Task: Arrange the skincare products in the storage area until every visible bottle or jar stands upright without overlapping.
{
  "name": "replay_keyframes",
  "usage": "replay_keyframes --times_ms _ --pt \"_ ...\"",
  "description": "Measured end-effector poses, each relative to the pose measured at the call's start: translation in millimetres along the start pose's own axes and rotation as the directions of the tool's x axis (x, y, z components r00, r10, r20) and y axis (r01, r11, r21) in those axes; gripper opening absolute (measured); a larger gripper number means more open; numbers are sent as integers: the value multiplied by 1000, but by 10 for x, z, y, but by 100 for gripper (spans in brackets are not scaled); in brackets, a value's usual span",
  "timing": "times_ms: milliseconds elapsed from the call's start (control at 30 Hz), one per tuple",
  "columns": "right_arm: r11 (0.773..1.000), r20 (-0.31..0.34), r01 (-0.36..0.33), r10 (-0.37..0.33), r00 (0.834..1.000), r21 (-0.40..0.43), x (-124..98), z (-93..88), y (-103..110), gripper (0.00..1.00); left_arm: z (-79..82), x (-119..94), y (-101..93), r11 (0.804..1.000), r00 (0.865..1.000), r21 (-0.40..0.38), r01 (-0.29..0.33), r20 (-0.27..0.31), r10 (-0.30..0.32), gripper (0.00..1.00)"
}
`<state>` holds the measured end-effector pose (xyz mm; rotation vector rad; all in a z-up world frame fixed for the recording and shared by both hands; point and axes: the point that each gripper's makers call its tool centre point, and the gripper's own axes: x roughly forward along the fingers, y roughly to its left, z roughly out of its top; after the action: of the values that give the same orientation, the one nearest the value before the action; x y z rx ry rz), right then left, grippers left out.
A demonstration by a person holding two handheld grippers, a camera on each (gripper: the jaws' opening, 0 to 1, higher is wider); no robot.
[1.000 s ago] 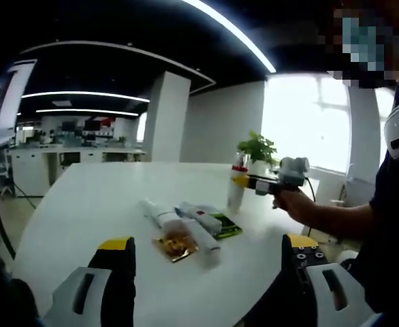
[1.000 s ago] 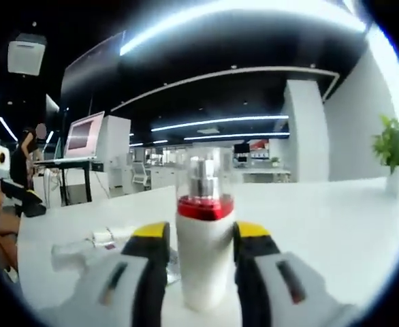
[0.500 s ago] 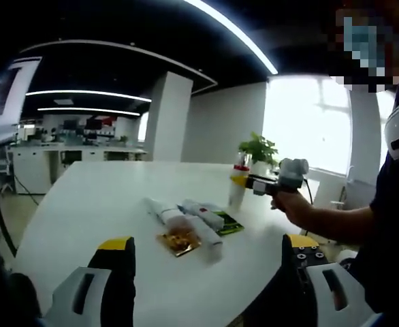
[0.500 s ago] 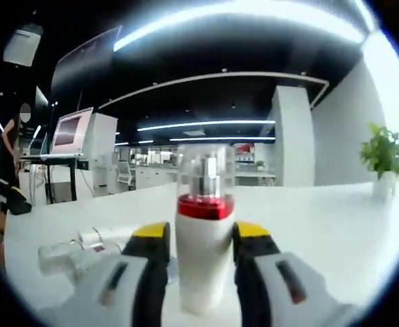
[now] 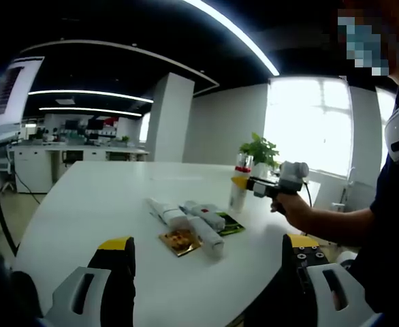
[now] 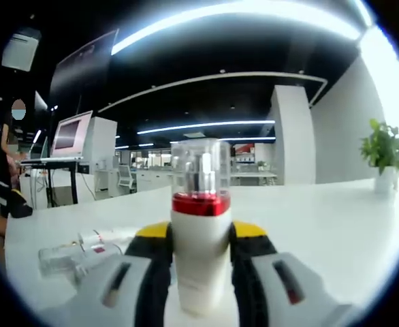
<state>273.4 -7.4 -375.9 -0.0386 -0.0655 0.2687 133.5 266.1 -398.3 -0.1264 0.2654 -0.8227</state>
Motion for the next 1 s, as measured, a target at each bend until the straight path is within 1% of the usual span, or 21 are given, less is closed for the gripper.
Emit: replay_keyframes --times_ms 400,467,533,633,867,967,1000 --pt "994 10 -107 107 994 25 -5 -3 28 33 -5 -4 -18 1000 1000 4 -5 -1 5 90" --pt "989 16 -145 145 989 28 -13 0 56 33 -11 -3 -24 1000 1000 2 -5 -3 5 90" --pt "981 21 -195 194 981 25 -21 5 94 33 -18 -5 -28 1000 1000 3 -6 -6 6 90" --pt "973 26 -230 230 973 29 -32 5 108 33 -22 -10 -28 1000 1000 2 -8 -7 8 90" --pt "966 30 -256 255 966 27 -53 10 150 33 -4 -13 -27 1000 1000 7 -11 -6 11 90" --pt "972 18 -233 233 972 18 -73 8 184 35 -3 -9 -30 1000 1000 9 -9 -10 9 90" --pt "976 5 -219 219 976 11 -74 -4 187 36 -4 -10 -29 1000 1000 12 -10 -12 10 90"
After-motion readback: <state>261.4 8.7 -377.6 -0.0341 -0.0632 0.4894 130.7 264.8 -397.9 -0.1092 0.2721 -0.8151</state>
